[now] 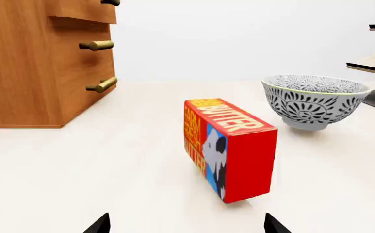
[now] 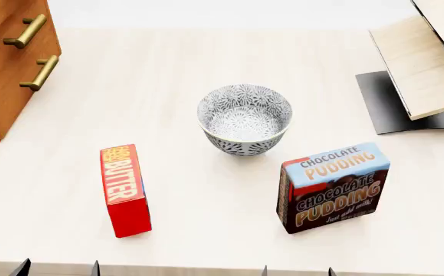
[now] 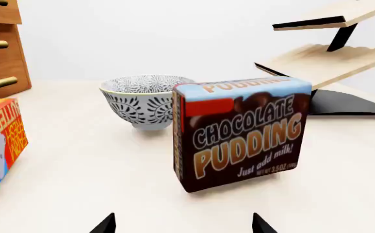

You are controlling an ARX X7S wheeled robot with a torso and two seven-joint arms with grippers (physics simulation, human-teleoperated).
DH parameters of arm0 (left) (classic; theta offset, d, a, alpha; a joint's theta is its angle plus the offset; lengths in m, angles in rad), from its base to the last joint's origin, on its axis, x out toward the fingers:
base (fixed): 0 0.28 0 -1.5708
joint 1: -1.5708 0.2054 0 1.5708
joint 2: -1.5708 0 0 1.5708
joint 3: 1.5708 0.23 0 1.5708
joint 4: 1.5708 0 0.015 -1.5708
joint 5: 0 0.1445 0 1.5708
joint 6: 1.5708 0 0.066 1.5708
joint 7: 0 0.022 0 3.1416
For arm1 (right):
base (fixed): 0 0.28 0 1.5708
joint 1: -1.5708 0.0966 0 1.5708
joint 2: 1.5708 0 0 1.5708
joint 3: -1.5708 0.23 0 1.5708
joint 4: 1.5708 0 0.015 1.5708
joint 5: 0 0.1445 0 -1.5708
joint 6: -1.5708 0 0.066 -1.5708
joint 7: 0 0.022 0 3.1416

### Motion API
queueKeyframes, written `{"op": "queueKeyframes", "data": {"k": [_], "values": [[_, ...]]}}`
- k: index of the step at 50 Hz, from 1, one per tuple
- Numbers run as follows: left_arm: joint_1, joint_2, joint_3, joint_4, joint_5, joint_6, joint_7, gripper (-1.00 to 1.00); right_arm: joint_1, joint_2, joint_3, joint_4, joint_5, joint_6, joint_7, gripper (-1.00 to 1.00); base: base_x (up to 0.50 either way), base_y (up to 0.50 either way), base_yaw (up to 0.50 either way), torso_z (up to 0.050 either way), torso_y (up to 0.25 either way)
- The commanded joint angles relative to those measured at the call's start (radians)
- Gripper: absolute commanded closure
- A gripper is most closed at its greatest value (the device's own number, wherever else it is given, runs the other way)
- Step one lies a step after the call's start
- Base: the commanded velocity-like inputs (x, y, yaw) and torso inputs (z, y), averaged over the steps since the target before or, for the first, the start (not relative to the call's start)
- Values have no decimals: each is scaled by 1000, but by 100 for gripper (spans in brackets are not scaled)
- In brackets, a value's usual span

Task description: Close the top drawer of the cabinet and put the bowl on top of it.

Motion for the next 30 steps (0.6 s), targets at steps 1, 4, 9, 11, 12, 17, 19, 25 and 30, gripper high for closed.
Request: {"op": "queueKeyframes", "data": {"k": [1,4,9,11,12,17,19,25,30], "values": [[-1,-16,18,-2,-18,0,-17,-100,-5,16,-23,-2,12,-8,19,-100,0,0,0,0,0],[-1,-27,31,-3,-30,3,-33,-100,-3,28,-34,9,29,-16,30,-100,0,0,0,0,0],[-4,-40,47,-6,-36,-1,-55,-100,0,41,-53,12,35,-13,47,-100,0,0,0,0,0],[-4,-44,51,-7,-42,2,-59,-100,-1,45,-58,5,39,-6,53,-100,0,0,0,0,0],[-5,-47,54,-7,-44,3,-61,-100,-1,48,-61,5,40,-8,55,-100,0,0,0,0,0],[-4,-55,64,-5,-49,5,-75,-100,-5,55,-70,-2,55,-8,63,-100,0,0,0,0,0],[-3,-60,70,-3,-50,8,-77,-100,-4,59,-74,0,57,-16,67,-100,0,0,0,0,0],[-18,-70,91,-23,-25,-17,-103,-100,3,70,-89,12,64,-14,68,-100,0,0,0,30,99],[-19,-76,98,-24,-30,-15,-111,-100,4,76,-97,13,70,-13,75,-100,0,0,0,45,148]]}}
